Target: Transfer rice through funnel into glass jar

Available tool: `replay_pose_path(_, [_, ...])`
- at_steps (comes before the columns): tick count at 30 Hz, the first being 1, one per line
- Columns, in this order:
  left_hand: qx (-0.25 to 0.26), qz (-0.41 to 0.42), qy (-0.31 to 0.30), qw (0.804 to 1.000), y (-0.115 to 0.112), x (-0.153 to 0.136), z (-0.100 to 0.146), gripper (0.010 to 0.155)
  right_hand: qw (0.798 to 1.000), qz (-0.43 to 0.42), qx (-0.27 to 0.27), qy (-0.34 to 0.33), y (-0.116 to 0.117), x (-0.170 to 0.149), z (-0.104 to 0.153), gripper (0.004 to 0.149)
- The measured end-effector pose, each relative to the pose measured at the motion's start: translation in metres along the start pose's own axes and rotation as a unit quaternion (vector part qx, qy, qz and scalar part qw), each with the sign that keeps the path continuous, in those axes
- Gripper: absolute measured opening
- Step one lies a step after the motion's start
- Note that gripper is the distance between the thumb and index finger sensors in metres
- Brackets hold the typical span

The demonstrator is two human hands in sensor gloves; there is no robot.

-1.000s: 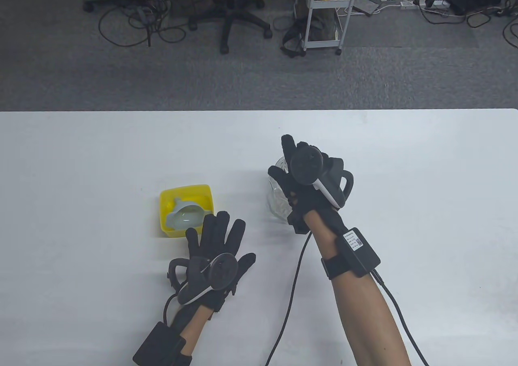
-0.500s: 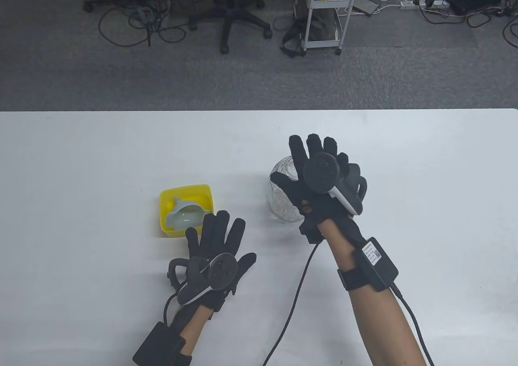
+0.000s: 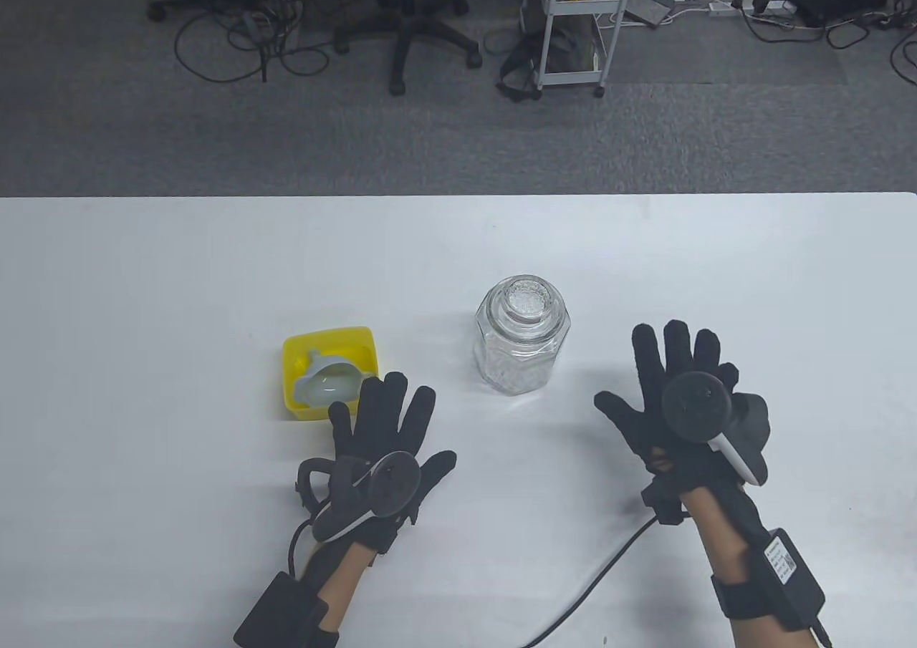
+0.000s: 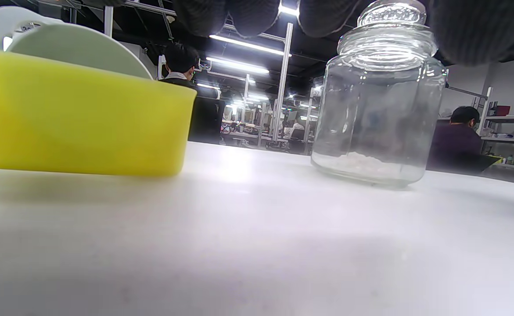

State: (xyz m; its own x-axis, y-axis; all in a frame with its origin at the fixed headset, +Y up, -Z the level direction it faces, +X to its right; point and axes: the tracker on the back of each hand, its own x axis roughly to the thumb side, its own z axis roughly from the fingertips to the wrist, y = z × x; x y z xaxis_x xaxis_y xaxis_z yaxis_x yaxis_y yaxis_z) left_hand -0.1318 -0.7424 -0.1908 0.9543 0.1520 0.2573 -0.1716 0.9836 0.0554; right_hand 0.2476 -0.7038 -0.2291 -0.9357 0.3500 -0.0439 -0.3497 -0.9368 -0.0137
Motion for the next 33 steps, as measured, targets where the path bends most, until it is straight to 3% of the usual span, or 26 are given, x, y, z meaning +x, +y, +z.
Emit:
replay_pose_path(3, [-0.001, 0.003, -0.003, 1.0, 0.0, 0.0, 0.001, 0.086, 1.0, -0.006, -0.006, 0.003, 0.019, -0.015, 0.008, 0.092])
replay_pose_path(5, [-0.004, 0.001, -0.005, 1.0, -0.001, 0.0, 0.001, 0.086, 1.0, 0.001, 0.021, 0.017, 0.024, -0.019, 0.008, 0.093])
replay_pose_path(7, [-0.005, 0.001, -0.005, 1.0, -0.001, 0.0, 0.001, 0.086, 1.0, 0.005, 0.011, 0.017, 0.028, -0.023, 0.009, 0.093])
replay_pose_path(33, [-0.005, 0.001, -0.007, 1.0, 0.0, -0.001, 0.002, 0.086, 1.0, 0.015, 0.022, 0.008, 0.032, -0.016, 0.014, 0.092])
